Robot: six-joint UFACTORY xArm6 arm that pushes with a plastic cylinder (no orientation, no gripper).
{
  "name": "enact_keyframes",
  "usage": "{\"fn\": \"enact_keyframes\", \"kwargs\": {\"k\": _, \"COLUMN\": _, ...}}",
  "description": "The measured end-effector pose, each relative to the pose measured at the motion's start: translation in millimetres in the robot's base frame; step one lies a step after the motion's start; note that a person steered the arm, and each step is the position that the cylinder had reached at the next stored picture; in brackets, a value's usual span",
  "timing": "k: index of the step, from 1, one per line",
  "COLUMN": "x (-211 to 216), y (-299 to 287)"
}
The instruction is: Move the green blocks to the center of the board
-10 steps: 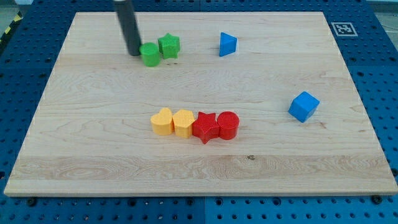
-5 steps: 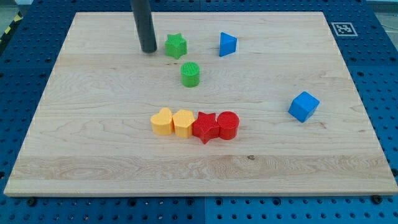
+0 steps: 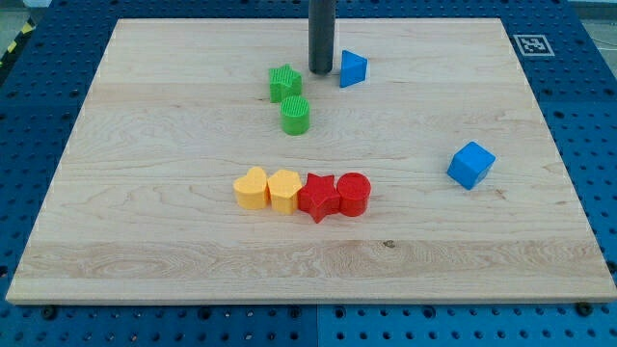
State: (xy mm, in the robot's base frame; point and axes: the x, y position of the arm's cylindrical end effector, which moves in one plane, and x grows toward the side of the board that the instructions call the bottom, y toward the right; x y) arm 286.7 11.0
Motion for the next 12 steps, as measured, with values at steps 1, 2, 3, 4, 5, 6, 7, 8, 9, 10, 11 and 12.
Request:
{"fn": "enact_keyframes", "kwargs": {"k": 1, "x": -11, "y": -27}}
{"fn": "enact_keyframes", "kwargs": {"k": 2, "x": -3, "y": -36}}
{"fn": "enact_keyframes", "kwargs": {"k": 3, "x": 12, "y": -36}}
{"fn": "enact_keyframes", "kwargs": {"k": 4, "x": 35, "y": -38}}
{"fn": "enact_keyframes", "kwargs": {"k": 5, "x": 59, "y": -38}}
{"fn": "enact_keyframes", "kwargs": {"k": 6, "x": 62, "y": -35}}
{"fn": "enact_keyframes", "kwargs": {"k": 7, "x": 57, "y": -41}}
{"fn": "enact_keyframes", "kwargs": {"k": 8, "x": 51, "y": -91}}
{"fn": "enact_keyframes", "kwargs": {"k": 9, "x": 45, "y": -131}}
{"fn": "enact_keyframes", "kwargs": {"k": 10, "x": 69, "y": -153}}
{"fn": "enact_keyframes", "kwargs": {"k": 11, "x": 88, "y": -134}}
{"fn": "enact_keyframes", "kwargs": {"k": 12, "x": 73, "y": -93}}
